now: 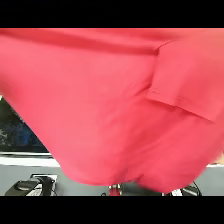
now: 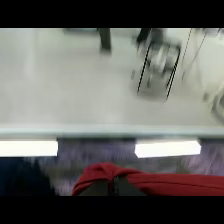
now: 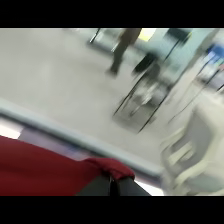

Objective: Fold the shirts.

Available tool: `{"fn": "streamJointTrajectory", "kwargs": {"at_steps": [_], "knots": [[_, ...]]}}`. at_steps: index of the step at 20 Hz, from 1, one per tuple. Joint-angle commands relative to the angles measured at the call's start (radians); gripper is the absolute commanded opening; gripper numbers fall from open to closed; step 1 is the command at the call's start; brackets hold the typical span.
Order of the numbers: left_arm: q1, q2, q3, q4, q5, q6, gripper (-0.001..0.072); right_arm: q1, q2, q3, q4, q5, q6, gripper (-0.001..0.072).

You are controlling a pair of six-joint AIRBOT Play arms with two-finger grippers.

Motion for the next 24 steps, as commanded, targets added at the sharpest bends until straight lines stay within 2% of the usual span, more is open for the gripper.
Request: {"fn": "streamJointTrajectory", "kwargs": {"at_steps": [1, 5, 7, 10, 13, 17, 19, 21, 24], "knots": [[0.000, -0.181, -0.086, 0.021, -0.122, 0.029, 0.0028, 0.001, -0.241, -0.008, -0.016, 0.252, 0.007, 0.0017], [0.000, -0.430, -0.230, 0.021, -0.042, 0.033, 0.0028, 0.056, -0.570, -0.060, -0.048, 0.256, 0.063, 0.0017], [0.000, -0.558, -0.230, 0.015, 0.008, 0.032, 0.0028, 0.134, -0.711, -0.060, -0.077, 0.189, 0.056, 0.0017], [0.005, -0.705, -0.200, 0.016, 0.052, 0.024, 0.0029, 0.216, -0.839, -0.060, -0.132, -0.047, 0.089, 0.0018], [0.018, -0.801, -0.134, 0.016, 0.127, 0.025, 0.0028, 0.256, -0.893, -0.060, -0.131, -0.303, 0.120, 0.0018], [0.016, -0.870, -0.075, -0.029, 0.317, 0.025, 0.0028, 0.255, -0.950, -0.060, -0.120, -0.465, 0.131, 0.0018], [0.016, -0.894, -0.071, -0.046, 0.339, 0.024, 0.0029, 0.256, -0.974, -0.060, -0.123, -0.442, 0.136, 0.0018], [0.023, -0.904, -0.071, -0.044, 0.254, 0.037, 0.0028, 0.255, -0.974, -0.058, -0.140, -0.317, 0.132, 0.0019], [0.052, -0.870, -0.058, -0.044, 0.029, 0.177, 0.0029, 0.223, -0.914, -0.051, -0.186, -0.028, 0.138, 0.0020]]}}
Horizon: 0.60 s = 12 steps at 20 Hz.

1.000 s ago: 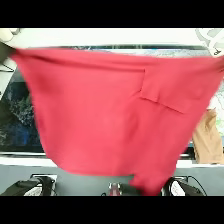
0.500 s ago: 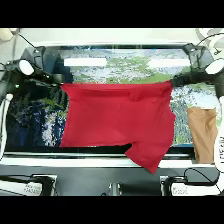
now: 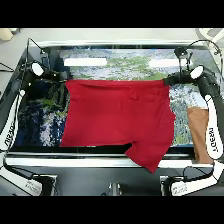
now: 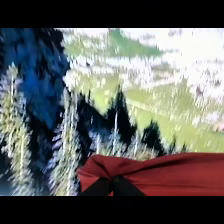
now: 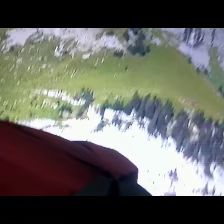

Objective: Fold the shirts.

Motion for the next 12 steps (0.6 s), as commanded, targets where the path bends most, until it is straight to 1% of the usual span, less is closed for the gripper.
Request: {"fn": "streamJointTrajectory", "kwargs": {"at_steps": [1, 2, 3, 4, 6, 7, 9, 12], "knots": [[0.029, 0.023, 0.011, -0.006, -0.248, 0.108, 0.0029, -0.027, 0.046, 0.004, -0.034, 0.339, 0.006, 0.0020], [0.034, 0.026, 0.011, -0.006, -0.340, 0.108, 0.0029, -0.035, 0.054, 0.003, -0.038, 0.475, 0.006, 0.0020], [0.034, 0.021, 0.001, -0.006, -0.401, 0.107, 0.0029, -0.034, 0.053, -0.004, -0.056, 0.571, 0.006, 0.0020], [0.031, 0.014, -0.028, -0.006, -0.441, 0.107, 0.0029, -0.034, 0.053, -0.027, -0.082, 0.614, 0.006, 0.0020], [0.026, -0.004, -0.097, -0.006, -0.504, 0.108, 0.0029, -0.034, 0.052, -0.087, -0.098, 0.606, 0.018, 0.0019], [0.026, -0.010, -0.135, -0.006, -0.509, 0.107, 0.0029, -0.033, 0.047, -0.109, -0.094, 0.594, 0.043, 0.0019], [0.026, -0.024, -0.197, -0.007, -0.508, 0.093, 0.0029, -0.016, 0.022, -0.131, -0.085, 0.576, 0.061, 0.0019], [0.026, -0.035, -0.221, -0.048, -0.512, 0.077, 0.0029, 0.006, -0.021, -0.131, -0.085, 0.571, 0.083, 0.0020]]}}
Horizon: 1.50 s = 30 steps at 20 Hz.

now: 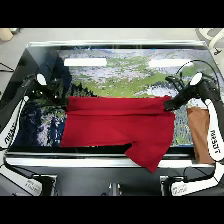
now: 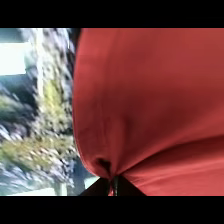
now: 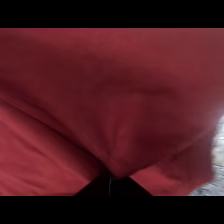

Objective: Fold the shirts.

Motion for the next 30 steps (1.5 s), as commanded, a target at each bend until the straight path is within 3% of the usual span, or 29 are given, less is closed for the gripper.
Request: {"fn": "streamJointTrajectory", "kwargs": {"at_steps": [1, 2, 3, 4, 9, 14, 17, 20, 30], "knots": [[0.001, -0.009, -0.033, -0.036, -0.048, -0.014, 0.0064, 0.016, -0.029, -0.016, -0.003, 0.010, 0.031, 0.0047], [0.006, -0.008, -0.014, -0.035, -0.073, -0.010, 0.0212, 0.014, -0.023, -0.010, -0.003, 0.002, 0.031, 0.0231], [0.016, -0.005, 0.014, -0.034, -0.103, -0.009, 0.0423, 0.010, -0.011, -0.003, -0.007, 0.010, 0.031, 0.0419], [0.032, 0.005, 0.044, -0.035, -0.129, -0.009, 0.0485, 0.000, 0.012, 0.006, -0.024, 0.030, 0.019, 0.0530], [0.132, 0.166, 0.011, -0.035, -0.176, -0.010, 0.0480, -0.132, 0.143, -0.029, -0.050, 0.219, -0.010, 0.0525], [0.144, 0.419, -0.475, -0.036, -0.042, -0.005, 0.0478, -0.135, 0.392, -0.431, -0.005, 0.055, -0.027, 0.0524], [0.144, 0.530, -0.697, -0.037, 0.036, 0.018, 0.0478, -0.135, 0.467, -0.550, 0.001, 0.013, -0.033, 0.0523], [0.144, 0.557, -0.761, -0.048, 0.069, 0.017, 0.0478, -0.135, 0.478, -0.559, 0.006, 0.013, -0.033, 0.0480], [0.106, 0.547, -0.862, -0.163, 0.193, 0.017, 0.0478, -0.135, 0.478, -0.559, 0.009, -0.004, -0.033, 0.0480]]}}
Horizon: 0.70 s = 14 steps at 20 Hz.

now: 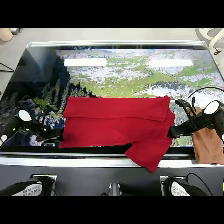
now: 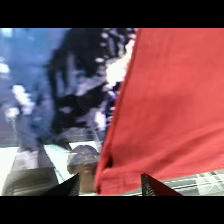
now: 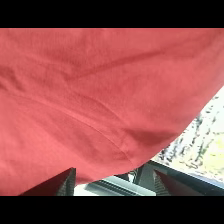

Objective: Fold the shirts.

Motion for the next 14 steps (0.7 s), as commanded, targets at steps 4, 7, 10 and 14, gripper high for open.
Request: {"fn": "streamJointTrajectory", "kwargs": {"at_steps": [4, 7, 10, 14], "knots": [[-0.064, -0.027, -0.054, -0.027, 0.081, -0.002, 0.0478, 0.000, 0.002, -0.002, -0.001, -0.001, 0.000, 0.0486], [-0.069, -0.036, -0.054, -0.031, 0.132, -0.043, 0.0408, 0.000, 0.002, -0.019, -0.013, 0.031, 0.001, 0.0562], [-0.069, -0.032, -0.051, -0.055, 0.139, -0.024, 0.0029, 0.000, 0.002, -0.114, -0.006, 0.043, 0.000, 0.0589], [-0.069, 0.000, -0.051, -0.063, 0.139, -0.021, 0.0028, 0.000, 0.004, -0.228, -0.006, -0.003, 0.000, 0.0584]]}}
